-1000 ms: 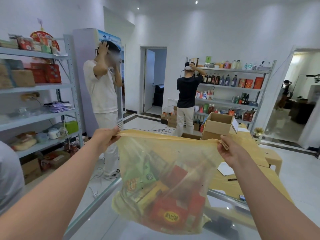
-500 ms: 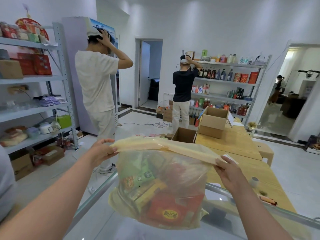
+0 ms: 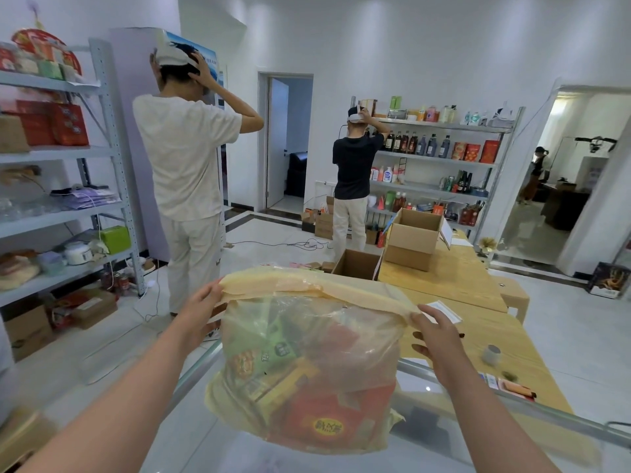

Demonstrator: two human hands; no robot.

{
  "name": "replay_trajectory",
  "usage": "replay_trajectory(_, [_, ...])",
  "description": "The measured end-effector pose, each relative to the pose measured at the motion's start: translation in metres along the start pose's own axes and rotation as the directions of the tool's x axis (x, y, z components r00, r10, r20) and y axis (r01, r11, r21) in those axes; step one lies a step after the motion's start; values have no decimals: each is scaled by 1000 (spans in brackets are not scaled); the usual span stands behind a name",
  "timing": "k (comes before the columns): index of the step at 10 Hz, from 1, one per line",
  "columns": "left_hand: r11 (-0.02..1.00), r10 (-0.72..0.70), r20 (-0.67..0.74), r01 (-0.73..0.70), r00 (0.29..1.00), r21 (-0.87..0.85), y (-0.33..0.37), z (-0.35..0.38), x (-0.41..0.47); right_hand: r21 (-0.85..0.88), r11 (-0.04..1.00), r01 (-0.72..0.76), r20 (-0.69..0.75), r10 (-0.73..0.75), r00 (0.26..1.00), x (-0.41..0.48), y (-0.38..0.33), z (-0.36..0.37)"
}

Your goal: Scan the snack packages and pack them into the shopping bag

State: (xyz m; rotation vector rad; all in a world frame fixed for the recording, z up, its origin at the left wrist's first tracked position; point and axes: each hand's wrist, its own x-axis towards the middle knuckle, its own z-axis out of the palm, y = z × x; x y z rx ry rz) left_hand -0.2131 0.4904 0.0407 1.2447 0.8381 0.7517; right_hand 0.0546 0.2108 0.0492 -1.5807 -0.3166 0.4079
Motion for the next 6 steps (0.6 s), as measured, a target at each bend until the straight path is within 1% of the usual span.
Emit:
replay_trajectory(1, [1000, -11, 21, 11, 1000, 5, 2, 1, -2, -30, 998, 55, -13, -56, 998, -2, -5, 1])
replay_trajectory(2, [999, -16, 3, 16, 1000, 37, 4, -1, 0, -61, 995, 81, -34, -83, 996, -1, -10, 1])
replay_trajectory(3, [996, 37, -72, -31, 997, 88, 8, 1, -2, -106, 987, 120, -47, -125, 991, -3, -16, 2])
replay_trajectory(4, [983, 153, -184, -131, 971, 127, 11, 5, -7, -155, 969, 193, -77, -206, 975, -6, -20, 0])
replay_trajectory(5, [930, 315, -280, -236, 907, 281, 12, 4, -13, -358, 887, 290, -134, -356, 925, -7, -20, -2])
replay_trajectory(6, [803, 538, -329, -353, 776, 481, 14, 8, -15, -676, 654, 340, -169, -586, 792, -7, -15, -3])
